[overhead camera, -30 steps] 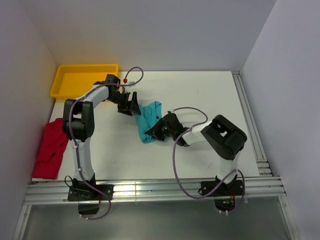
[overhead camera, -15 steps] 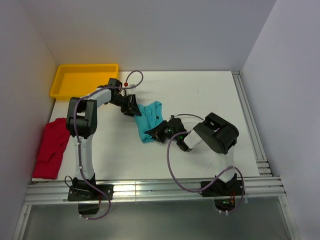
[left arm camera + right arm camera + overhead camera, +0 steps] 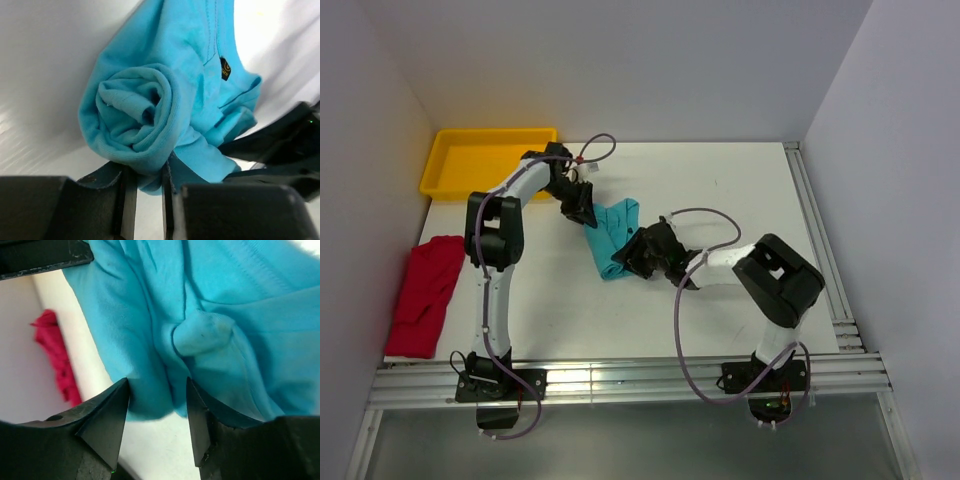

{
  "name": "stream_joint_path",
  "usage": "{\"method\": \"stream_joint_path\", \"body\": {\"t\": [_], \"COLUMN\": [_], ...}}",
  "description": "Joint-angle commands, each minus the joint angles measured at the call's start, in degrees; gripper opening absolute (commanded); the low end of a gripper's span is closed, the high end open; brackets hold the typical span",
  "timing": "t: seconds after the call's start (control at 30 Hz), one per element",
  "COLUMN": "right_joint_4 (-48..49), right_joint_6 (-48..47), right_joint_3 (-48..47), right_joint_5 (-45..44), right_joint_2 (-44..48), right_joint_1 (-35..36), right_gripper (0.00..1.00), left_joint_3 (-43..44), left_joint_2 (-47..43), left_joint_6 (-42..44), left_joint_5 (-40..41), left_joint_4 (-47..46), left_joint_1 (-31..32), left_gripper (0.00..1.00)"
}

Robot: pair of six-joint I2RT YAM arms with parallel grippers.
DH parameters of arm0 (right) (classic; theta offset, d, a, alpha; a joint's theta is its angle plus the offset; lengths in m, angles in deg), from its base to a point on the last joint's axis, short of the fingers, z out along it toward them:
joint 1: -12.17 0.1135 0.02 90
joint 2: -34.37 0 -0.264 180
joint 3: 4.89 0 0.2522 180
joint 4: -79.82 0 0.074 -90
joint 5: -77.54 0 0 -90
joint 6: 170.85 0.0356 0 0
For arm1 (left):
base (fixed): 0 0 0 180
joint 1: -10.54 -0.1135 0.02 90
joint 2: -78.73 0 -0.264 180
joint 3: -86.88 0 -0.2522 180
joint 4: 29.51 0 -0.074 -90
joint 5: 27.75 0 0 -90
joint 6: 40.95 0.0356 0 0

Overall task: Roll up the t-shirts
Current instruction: Roll the tshirt

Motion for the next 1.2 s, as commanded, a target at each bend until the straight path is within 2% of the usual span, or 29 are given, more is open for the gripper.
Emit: {"method": "stream_joint_path", "body": {"t": [0.0,0.17,0.27,0.53,0.73,1.0,1.17], "right_joint_4": [-17.19,-31.33,-35.75,-48.30,-53.94,-55.79,-53.60], "right_joint_6": [-9.79,-14.63,-19.89,-27.03,-29.76,-30.38,-29.85], "right_joint_3": [-4.67,-13.72,-19.34,-36.46,-45.45,-48.71,-45.90], "right_joint_5": [-11.83,-23.96,-29.24,-42.06,-44.98,-43.93,-43.14], "right_joint_2": [5.56,6.72,4.97,-5.22,-12.70,-17.71,-16.49], "right_joint_1": [2.14,7.24,10.66,19.01,22.36,23.06,23.06], "right_gripper": [0.57,0.61,0.62,0.63,0.64,0.64,0.55], "left_joint_3": [2.92,3.71,3.80,6.78,8.45,9.43,9.95], "left_joint_2": [0.19,0.02,0.02,1.33,2.21,2.92,2.92], "left_joint_6": [7.16,10.41,11.29,10.42,10.42,10.51,10.24], "left_joint_5": [8.21,12.00,14.11,17.98,20.09,19.74,19.13], "left_joint_4": [6.55,11.56,13.58,16.31,18.07,18.86,18.60], "left_joint_1": [-0.36,0.34,1.31,3.68,5.52,6.14,6.14], "left_gripper": [0.00,0.00,0.00,0.00,0.00,0.06,0.11]}}
